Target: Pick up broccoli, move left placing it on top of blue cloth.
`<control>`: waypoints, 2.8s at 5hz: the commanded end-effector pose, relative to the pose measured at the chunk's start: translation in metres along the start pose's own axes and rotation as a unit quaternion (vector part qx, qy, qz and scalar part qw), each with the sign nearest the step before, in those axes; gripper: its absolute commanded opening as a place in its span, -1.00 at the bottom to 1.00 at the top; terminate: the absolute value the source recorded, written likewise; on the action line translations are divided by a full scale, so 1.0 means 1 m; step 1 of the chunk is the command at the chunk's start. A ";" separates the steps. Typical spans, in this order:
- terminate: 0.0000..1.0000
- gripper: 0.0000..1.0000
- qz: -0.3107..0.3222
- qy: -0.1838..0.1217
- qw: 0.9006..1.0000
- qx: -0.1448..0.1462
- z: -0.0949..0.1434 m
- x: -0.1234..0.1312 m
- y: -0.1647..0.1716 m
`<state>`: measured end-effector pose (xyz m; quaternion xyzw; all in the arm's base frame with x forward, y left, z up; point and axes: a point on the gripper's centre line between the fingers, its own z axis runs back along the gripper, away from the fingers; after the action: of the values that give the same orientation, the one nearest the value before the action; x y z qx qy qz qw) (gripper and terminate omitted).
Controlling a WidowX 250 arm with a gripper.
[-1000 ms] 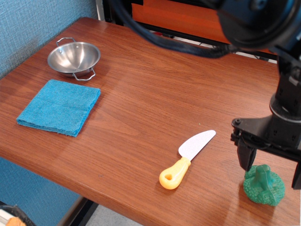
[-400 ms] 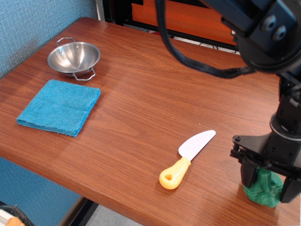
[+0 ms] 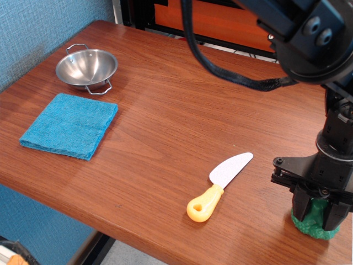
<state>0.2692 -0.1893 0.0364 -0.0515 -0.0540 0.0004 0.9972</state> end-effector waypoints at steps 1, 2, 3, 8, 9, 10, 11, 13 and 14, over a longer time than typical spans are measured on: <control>-1.00 -1.00 0.039 -0.050 0.998 0.013 0.062 0.012 0.021; -1.00 -1.00 0.091 -0.055 0.994 0.036 0.089 0.017 0.052; -1.00 -1.00 0.177 -0.044 0.980 0.085 0.109 0.014 0.098; -1.00 -1.00 0.443 0.008 0.883 0.154 0.088 -0.009 0.323; -1.00 -1.00 0.464 0.022 0.866 0.183 0.067 -0.006 0.337; -1.00 -1.00 0.472 0.026 0.866 0.165 0.056 -0.006 0.338; -1.00 -1.00 0.481 0.042 0.860 0.168 0.054 -0.009 0.340; -1.00 1.00 0.471 0.043 0.866 0.161 0.087 -0.014 0.345; -1.00 1.00 0.460 0.030 0.865 0.197 0.116 -0.008 0.342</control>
<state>0.2596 0.1737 0.0924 0.1264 0.0368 0.4676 0.8741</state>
